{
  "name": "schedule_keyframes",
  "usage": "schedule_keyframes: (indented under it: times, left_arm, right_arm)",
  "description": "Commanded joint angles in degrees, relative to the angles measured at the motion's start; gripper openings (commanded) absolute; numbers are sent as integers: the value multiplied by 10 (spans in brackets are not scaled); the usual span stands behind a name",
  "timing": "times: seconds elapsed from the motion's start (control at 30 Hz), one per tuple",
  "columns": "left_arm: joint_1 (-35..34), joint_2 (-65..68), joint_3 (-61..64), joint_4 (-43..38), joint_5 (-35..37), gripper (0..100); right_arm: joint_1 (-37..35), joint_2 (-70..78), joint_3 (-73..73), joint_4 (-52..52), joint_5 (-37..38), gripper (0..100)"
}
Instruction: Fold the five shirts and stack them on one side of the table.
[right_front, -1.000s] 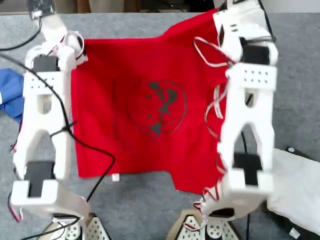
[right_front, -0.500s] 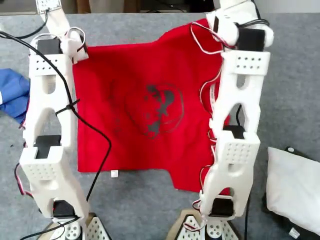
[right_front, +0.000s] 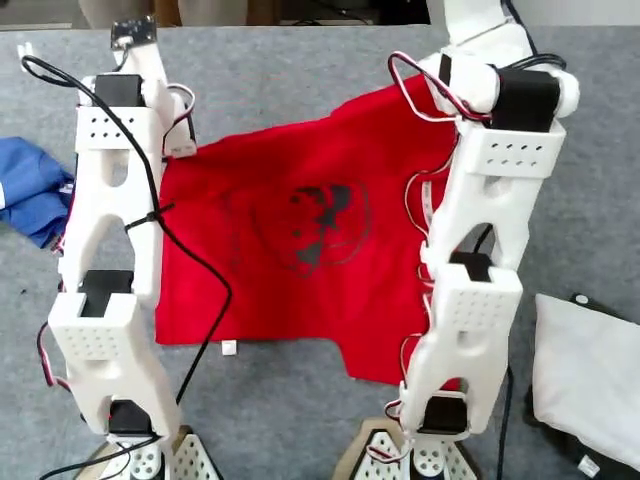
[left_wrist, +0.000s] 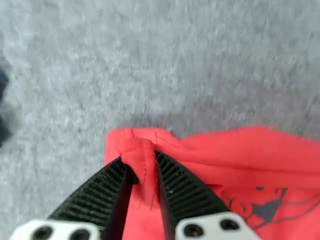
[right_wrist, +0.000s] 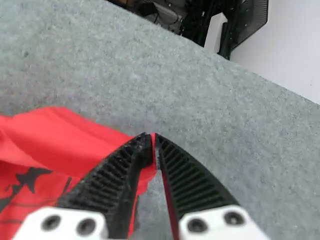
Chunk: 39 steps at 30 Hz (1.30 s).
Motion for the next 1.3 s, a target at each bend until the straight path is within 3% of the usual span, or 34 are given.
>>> schedule_keyframes:
  times: [0.0, 0.1, 0.2, 0.43, 0.53, 0.9, 1.27]
  left_arm:
    - [3, -11, -21, 25, -5, 19]
    - [4, -35, 2, 37, -25, 19]
    - [17, -101, 104, 10, -27, 19]
    - [19, -371, 496, -209, -24, 19]
    - [6, -451, 600, -250, -24, 19]
    - [11, -474, 761, -277, -25, 19]
    - [63, -478, 824, -277, -26, 19]
  right_arm:
    - [0, -137, 126, 10, 4, 5]
    - [-14, -237, 285, 8, 7, 5]
    - [-11, -321, 426, -25, 4, 5]
    - [11, -480, 709, -113, 8, 5]
    - [41, -543, 800, -125, 26, 5]
    - [77, -836, 1136, -115, 92, 5]
    - [232, -858, 1230, -117, 205, 5]
